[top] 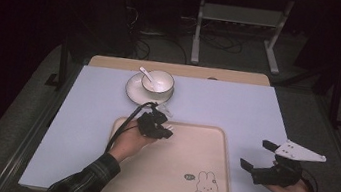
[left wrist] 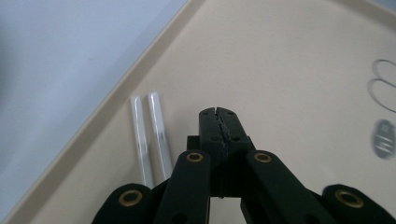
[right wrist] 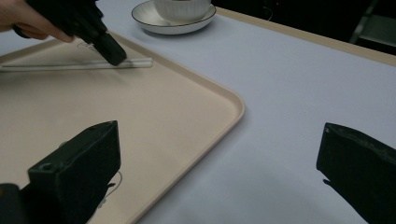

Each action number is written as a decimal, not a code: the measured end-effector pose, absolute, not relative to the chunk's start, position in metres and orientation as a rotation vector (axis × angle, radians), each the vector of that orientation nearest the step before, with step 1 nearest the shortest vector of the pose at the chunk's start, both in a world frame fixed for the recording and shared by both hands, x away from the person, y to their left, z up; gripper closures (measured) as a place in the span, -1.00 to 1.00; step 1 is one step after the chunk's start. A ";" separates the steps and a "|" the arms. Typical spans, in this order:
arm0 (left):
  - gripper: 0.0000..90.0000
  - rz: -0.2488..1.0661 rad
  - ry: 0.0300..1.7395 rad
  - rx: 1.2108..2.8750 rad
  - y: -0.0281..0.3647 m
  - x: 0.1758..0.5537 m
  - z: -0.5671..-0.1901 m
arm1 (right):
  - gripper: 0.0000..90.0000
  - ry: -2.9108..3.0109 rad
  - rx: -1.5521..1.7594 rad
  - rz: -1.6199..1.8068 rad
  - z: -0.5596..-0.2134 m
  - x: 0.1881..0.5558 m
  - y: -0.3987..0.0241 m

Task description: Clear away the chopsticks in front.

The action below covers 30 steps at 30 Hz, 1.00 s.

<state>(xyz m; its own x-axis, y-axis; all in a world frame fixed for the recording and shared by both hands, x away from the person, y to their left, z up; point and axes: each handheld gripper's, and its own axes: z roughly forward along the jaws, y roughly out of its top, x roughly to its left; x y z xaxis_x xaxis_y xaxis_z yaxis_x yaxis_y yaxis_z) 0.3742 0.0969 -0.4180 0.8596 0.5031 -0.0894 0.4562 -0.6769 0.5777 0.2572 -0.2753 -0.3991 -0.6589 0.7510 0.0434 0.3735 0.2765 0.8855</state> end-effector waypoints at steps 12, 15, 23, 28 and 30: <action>1.00 0.169 0.792 2.415 0.111 0.390 -0.431 | -1.00 2.168 1.018 1.344 -0.400 0.258 -0.277; 1.00 0.163 0.817 2.409 0.121 0.393 -0.431 | -1.00 2.168 1.018 1.344 -0.399 0.258 -0.276; 1.00 0.188 0.860 2.404 0.141 0.393 -0.430 | -1.00 2.168 1.019 1.342 -0.399 0.258 -0.276; 1.00 0.194 0.897 2.392 0.157 0.393 -0.430 | -1.00 2.168 1.019 1.342 -0.399 0.257 -0.276; 1.00 0.199 0.912 2.390 0.163 0.392 -0.430 | -1.00 2.166 1.019 1.344 -0.399 0.257 -0.276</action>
<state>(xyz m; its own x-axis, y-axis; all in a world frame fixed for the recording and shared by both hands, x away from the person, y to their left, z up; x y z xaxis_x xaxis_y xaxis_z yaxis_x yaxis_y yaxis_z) 0.3923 0.1630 -0.4299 0.7568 0.6508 -0.0604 0.5664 -0.6068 0.5577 0.2573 -0.2761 -0.3991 -0.6577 0.7519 0.0447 0.3742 0.2747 0.8857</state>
